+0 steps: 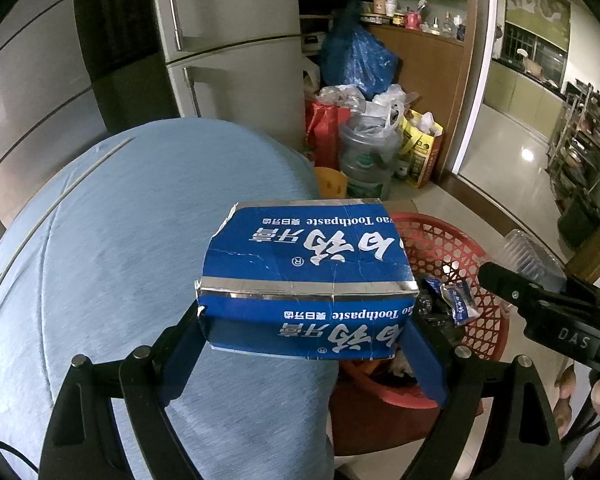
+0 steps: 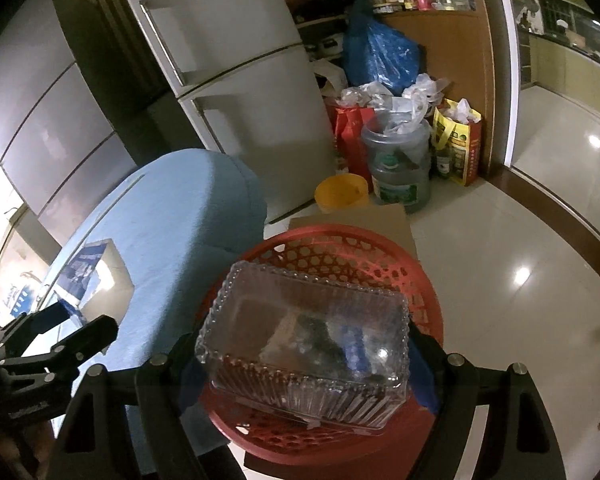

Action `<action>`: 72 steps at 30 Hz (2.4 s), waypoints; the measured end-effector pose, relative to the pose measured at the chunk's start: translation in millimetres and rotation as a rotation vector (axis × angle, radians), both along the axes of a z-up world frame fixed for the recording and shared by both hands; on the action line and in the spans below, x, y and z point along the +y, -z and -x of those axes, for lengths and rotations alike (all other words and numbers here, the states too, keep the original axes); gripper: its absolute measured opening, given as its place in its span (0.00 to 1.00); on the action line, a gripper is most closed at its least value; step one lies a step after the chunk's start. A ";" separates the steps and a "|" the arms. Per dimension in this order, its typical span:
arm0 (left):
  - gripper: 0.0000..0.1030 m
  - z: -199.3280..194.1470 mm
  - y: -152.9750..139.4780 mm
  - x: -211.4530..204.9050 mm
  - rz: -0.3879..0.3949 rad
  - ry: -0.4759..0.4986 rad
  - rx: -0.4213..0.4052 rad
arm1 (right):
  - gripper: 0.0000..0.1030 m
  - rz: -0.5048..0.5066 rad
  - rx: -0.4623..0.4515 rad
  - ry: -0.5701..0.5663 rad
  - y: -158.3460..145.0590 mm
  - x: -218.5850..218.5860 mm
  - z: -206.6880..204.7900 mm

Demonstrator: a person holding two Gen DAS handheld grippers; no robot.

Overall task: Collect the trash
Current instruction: 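Open right tool to drop the tray into the basket while left tool drops the carton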

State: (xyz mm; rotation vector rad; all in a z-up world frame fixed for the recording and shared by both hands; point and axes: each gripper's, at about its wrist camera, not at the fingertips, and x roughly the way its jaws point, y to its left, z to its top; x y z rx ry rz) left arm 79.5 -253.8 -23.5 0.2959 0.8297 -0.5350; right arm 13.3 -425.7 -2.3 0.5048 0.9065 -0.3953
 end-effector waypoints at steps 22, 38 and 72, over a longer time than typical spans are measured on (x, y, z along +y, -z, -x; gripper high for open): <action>0.88 -8.9 16.8 -31.6 -0.034 0.049 0.037 | 0.82 -0.022 0.085 0.030 39.0 -40.0 -27.3; 0.88 -12.4 20.1 -42.5 -0.027 0.074 0.055 | 0.85 -0.042 0.157 0.089 52.0 -56.2 -25.2; 0.88 8.8 18.8 -61.0 -0.039 0.119 0.067 | 1.00 -0.094 0.060 0.219 26.9 -74.2 33.1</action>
